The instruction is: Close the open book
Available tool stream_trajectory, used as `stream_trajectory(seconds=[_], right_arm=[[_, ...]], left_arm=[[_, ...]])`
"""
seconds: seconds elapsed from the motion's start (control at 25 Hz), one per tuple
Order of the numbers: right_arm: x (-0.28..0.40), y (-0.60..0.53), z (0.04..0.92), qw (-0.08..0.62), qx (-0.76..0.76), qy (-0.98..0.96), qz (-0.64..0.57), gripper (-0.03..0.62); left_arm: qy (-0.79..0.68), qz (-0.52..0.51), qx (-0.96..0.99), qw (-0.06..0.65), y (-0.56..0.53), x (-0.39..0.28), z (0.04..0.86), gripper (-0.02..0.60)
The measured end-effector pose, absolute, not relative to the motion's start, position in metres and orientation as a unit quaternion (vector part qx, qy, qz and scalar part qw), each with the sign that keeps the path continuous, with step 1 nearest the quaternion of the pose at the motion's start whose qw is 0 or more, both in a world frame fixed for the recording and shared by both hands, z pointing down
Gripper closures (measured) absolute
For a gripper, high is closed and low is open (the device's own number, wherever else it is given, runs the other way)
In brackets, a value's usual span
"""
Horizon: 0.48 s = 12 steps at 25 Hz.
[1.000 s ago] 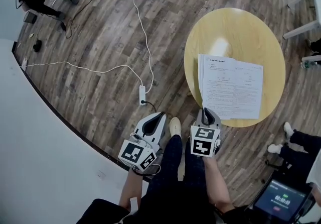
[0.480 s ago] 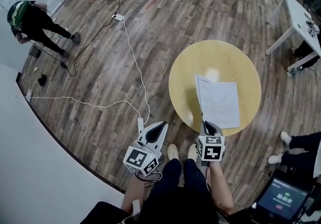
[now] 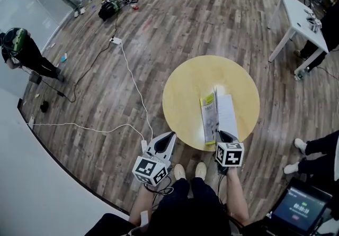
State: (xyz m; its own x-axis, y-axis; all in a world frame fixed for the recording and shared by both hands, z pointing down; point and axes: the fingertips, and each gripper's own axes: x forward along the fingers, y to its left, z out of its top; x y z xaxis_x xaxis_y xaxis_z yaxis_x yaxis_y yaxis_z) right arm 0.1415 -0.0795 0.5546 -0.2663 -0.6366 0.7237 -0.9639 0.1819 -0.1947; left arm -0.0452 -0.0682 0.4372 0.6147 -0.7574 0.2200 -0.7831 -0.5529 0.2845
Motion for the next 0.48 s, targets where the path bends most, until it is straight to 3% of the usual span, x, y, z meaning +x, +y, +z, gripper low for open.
stream_trajectory(seconds=[0.48], right_arm=[[0.209,-0.077,0.598,0.239,0.562,-0.702,0.367,0.563]], left_arm=[[-0.443,0.05,0.876,0.184,-0.077,-0.014,0.458,0.583]])
